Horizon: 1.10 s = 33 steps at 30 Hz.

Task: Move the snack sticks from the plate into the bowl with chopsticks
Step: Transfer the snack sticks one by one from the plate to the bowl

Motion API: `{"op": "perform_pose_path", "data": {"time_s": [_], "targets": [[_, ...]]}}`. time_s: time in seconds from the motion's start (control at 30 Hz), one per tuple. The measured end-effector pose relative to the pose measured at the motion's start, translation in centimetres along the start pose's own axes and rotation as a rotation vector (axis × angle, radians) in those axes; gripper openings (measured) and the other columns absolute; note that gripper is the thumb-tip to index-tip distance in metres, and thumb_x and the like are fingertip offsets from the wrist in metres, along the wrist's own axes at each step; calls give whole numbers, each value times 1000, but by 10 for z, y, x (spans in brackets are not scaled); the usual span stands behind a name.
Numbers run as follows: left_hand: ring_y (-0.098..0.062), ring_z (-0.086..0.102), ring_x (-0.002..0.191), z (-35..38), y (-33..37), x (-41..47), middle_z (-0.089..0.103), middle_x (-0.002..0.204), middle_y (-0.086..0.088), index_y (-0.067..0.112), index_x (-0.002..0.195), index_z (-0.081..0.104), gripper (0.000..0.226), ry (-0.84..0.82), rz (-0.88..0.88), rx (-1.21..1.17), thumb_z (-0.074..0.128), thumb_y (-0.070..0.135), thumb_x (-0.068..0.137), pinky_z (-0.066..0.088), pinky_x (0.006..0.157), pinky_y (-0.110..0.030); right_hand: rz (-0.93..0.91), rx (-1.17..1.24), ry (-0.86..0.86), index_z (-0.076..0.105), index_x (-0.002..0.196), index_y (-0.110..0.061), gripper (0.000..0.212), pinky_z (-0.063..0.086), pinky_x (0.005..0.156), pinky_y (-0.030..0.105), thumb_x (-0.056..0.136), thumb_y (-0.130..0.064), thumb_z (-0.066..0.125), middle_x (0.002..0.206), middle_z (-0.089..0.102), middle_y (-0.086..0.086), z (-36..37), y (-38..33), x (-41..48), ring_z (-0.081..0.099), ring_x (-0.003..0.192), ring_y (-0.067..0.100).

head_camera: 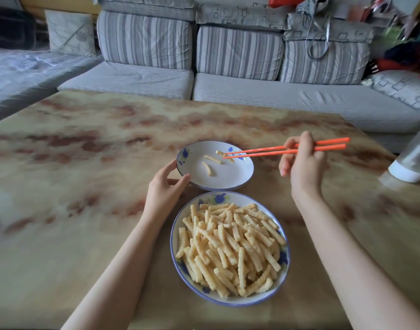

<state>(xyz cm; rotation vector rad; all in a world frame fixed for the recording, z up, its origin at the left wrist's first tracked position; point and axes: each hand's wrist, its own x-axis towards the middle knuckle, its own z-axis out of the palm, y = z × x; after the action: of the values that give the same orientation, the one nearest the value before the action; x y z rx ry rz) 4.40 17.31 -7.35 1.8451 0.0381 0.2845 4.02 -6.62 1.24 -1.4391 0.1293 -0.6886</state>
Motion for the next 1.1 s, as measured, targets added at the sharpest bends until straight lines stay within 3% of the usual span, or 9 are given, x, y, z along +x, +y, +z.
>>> {"op": "perform_pose_path", "data": {"time_s": [0.3, 0.47, 0.73, 0.9, 1.1], "targets": [[-9, 72, 82, 0, -4, 3, 68, 121, -4, 25, 138, 55, 50, 5, -4, 8, 68, 25, 90, 50, 67, -8, 33, -103, -31, 51, 63, -10, 48, 27, 36, 21, 104, -28, 33, 34, 44, -4, 35, 31, 26, 37, 27, 13], [-7, 72, 82, -1, -5, 3, 68, 123, -2, 26, 138, 55, 51, 0, -4, 16, 69, 27, 89, 55, 87, -27, 40, -105, -39, 53, 64, -13, 47, 29, 40, 24, 103, -29, 33, 32, 42, -4, 29, 31, 25, 38, 29, 14], [-9, 72, 84, -1, -4, 2, 68, 121, -2, 26, 137, 55, 50, -2, -5, 3, 68, 27, 89, 56, 88, -30, 2, -3, -150, 55, 63, -14, 46, 26, 37, 19, 103, -27, 35, 35, 41, 0, -11, -8, 2, 33, 29, 16], [-6, 71, 83, -1, -4, 4, 68, 122, -1, 25, 136, 56, 48, 7, 3, 9, 68, 24, 90, 50, 70, -7, 52, -16, -328, 52, 67, -7, 45, 24, 36, 20, 103, -25, 33, 33, 35, 3, -37, -25, -19, 27, 28, 17], [-2, 69, 87, -1, -3, 2, 65, 128, 5, 23, 137, 56, 49, 9, 13, 12, 68, 24, 90, 46, 68, -2, 81, -41, -388, 52, 68, -4, 46, 23, 35, 19, 103, -24, 32, 33, 34, 5, -41, -29, -34, 26, 28, 17]]}}
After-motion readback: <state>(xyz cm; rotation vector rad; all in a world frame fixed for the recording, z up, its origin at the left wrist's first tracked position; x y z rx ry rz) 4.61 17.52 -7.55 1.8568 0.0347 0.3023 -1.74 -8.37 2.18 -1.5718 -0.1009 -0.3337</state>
